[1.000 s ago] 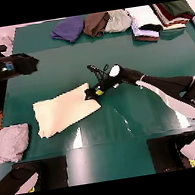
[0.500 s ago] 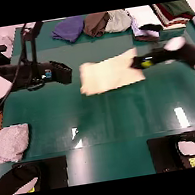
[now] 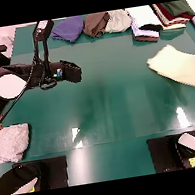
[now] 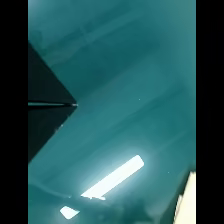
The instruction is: Fold the shirts.
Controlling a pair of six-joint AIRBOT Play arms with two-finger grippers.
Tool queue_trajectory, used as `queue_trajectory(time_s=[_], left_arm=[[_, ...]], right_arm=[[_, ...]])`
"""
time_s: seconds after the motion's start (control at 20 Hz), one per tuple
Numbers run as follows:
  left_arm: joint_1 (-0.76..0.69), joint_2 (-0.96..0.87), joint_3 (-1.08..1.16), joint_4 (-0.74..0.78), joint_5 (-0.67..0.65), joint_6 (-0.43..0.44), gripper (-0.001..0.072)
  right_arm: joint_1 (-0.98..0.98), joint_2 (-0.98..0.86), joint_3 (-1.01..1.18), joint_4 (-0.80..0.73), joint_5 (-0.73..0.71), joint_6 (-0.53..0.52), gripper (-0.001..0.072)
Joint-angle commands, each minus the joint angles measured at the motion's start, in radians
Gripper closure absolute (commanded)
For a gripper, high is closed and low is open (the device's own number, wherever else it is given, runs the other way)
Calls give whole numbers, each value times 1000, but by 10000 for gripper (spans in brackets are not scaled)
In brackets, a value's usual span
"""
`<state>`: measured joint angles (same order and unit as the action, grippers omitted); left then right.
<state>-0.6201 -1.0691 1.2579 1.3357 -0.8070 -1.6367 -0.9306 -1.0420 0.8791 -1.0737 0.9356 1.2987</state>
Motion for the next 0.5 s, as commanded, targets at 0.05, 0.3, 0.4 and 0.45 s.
queue_trajectory(time_s=[0.05,0.3,0.4,0.45], left_arm=[[-2,-3,1,0,7,-5,684],[-2,-3,1,2,3,-4,683],[-2,-3,1,3,2,-4,683],[-2,-3,1,3,1,-4,683]], right_arm=[[-130,96,-116,-135,-12,114,699],[63,182,-231,-198,18,151,697],[147,191,-216,-306,45,187,633],[174,190,-193,-375,64,204,439]])
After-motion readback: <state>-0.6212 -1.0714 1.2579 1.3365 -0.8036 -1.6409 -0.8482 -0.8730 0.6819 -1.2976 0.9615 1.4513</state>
